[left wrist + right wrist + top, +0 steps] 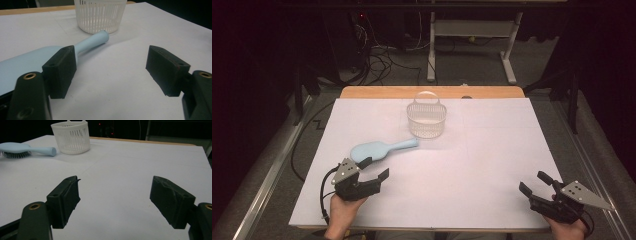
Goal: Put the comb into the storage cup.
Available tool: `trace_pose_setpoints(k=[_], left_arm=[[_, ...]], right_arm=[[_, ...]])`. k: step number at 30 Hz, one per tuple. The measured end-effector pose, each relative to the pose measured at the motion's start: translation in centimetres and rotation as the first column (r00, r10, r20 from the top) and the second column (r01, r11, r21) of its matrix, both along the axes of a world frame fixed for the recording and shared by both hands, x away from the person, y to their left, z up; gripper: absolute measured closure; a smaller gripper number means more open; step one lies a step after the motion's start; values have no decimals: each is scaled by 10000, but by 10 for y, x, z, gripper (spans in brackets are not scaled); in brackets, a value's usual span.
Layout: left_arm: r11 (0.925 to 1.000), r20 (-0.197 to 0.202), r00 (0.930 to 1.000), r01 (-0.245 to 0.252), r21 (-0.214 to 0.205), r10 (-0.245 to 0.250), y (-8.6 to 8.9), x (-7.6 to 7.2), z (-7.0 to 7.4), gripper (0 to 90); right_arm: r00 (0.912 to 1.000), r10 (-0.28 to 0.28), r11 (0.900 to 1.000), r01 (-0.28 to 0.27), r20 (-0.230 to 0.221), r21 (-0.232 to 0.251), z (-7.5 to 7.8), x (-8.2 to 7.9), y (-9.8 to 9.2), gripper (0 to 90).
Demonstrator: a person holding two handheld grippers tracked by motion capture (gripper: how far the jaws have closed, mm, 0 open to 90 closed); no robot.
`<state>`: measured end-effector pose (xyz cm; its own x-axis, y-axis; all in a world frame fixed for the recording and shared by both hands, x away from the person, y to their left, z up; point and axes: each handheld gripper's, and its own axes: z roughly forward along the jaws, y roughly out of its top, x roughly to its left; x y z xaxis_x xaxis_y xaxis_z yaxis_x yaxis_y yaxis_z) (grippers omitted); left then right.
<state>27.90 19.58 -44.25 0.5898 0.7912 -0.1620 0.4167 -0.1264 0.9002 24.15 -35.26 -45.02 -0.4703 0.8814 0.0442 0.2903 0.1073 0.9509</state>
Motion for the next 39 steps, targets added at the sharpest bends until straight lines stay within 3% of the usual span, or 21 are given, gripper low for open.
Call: trace_pose_setpoints(k=[4,9,15,23,29,39], left_arm=[[9994,-94,9999,70,-329,-73,-1,2,1,237],[9991,-20,10000,96,-412,-97,-4,4,3,237],[9988,21,9999,107,-471,-106,-9,7,5,237],[9992,10,9994,332,-241,-332,-19,13,6,237],[9970,-241,9967,776,-29,-777,-26,17,6,239],[9978,-116,9978,655,78,-654,-32,23,7,239]], right_arm=[[10000,96,9999,-96,-11,-102,0,0,3,239],[9999,149,9998,-149,26,151,1,-1,1,237],[9998,175,9998,-175,34,103,1,-1,2,237],[9997,215,9997,-216,71,74,1,-2,3,237],[9999,147,9998,-147,-19,113,0,0,2,237],[9997,218,9998,-219,-81,-22,-1,3,4,237]])
